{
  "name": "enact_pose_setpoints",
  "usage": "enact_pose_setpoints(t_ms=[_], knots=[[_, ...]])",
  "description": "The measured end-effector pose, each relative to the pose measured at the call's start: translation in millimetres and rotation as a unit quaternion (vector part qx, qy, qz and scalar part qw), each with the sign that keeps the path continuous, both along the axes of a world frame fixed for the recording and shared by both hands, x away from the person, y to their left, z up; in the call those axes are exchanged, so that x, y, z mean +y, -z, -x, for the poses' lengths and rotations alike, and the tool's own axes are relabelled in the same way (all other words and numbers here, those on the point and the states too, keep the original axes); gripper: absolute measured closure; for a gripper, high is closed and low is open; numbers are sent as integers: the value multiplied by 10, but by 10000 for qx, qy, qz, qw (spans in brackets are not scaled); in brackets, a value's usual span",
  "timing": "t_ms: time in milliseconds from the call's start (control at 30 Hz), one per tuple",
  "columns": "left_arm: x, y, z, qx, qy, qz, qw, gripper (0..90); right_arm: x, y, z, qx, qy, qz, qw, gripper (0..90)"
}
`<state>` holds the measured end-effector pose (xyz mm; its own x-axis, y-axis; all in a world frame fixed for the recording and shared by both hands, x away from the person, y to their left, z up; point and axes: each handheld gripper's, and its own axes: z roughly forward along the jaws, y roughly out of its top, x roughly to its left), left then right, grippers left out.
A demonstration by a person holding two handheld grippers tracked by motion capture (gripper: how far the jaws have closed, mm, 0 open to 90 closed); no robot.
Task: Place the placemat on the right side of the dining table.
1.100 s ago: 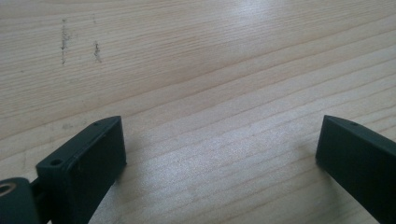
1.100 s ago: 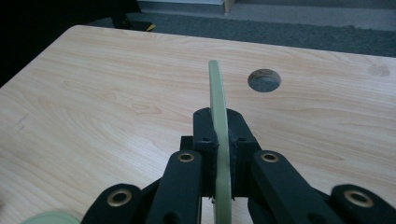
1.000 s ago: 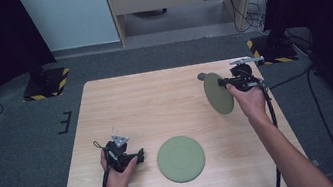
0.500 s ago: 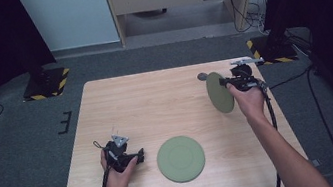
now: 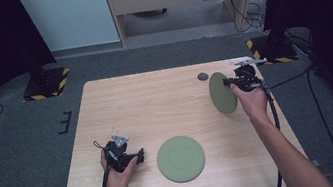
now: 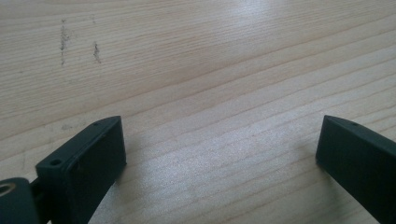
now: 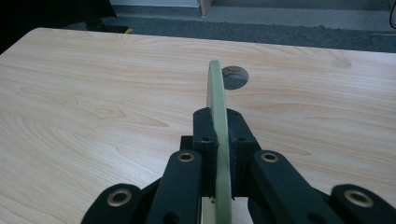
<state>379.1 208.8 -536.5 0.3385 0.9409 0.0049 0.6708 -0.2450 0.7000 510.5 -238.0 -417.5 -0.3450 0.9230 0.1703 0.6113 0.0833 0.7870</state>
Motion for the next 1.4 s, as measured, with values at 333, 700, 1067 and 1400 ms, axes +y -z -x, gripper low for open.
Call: enact_pose_setpoints(t_ms=[333, 700, 1067, 1400], knots=[[1, 0, -1, 0, 6, 0, 10000, 10, -130, 33, 14, 13, 96, -14, 10000, 855], [1, 0, -1, -1, 7, -1, 10000, 10, -278, 91, 33, 24, 201, -33, 9998, 854], [1, 0, -1, -1, 8, -2, 10000, 10, -380, 140, 38, 73, 281, -39, 9996, 854], [0, 0, -1, -2, 7, -1, 10000, 10, -450, 181, 46, 108, 339, -28, 9994, 853]])
